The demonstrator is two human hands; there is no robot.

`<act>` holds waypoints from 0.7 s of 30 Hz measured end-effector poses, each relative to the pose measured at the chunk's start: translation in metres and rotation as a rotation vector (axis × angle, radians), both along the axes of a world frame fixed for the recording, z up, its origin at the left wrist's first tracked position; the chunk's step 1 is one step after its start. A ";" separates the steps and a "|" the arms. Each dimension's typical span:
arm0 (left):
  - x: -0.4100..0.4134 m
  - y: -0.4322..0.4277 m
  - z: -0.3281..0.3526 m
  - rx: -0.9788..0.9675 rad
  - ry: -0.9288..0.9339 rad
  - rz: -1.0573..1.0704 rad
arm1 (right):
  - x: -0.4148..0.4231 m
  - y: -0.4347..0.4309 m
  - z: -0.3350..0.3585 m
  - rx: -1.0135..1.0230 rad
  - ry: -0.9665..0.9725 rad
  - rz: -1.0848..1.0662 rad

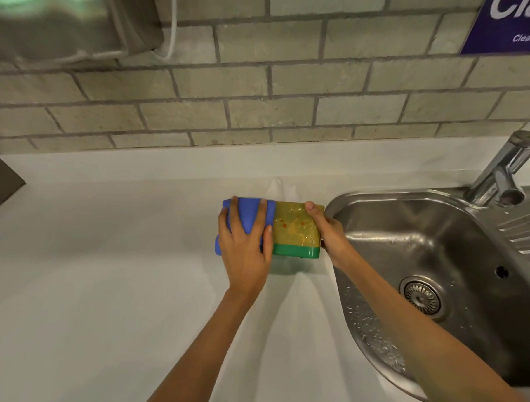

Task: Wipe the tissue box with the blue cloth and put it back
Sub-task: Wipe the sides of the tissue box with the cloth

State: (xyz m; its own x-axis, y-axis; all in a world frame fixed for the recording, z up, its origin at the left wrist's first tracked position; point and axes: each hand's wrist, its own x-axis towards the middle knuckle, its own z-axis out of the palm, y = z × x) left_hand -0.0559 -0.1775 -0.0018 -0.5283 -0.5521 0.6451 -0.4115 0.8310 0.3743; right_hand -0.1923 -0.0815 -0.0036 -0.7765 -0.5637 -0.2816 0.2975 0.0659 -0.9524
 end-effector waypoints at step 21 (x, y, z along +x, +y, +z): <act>-0.003 -0.001 0.003 0.014 0.008 0.046 | -0.004 -0.005 0.000 0.042 -0.026 0.002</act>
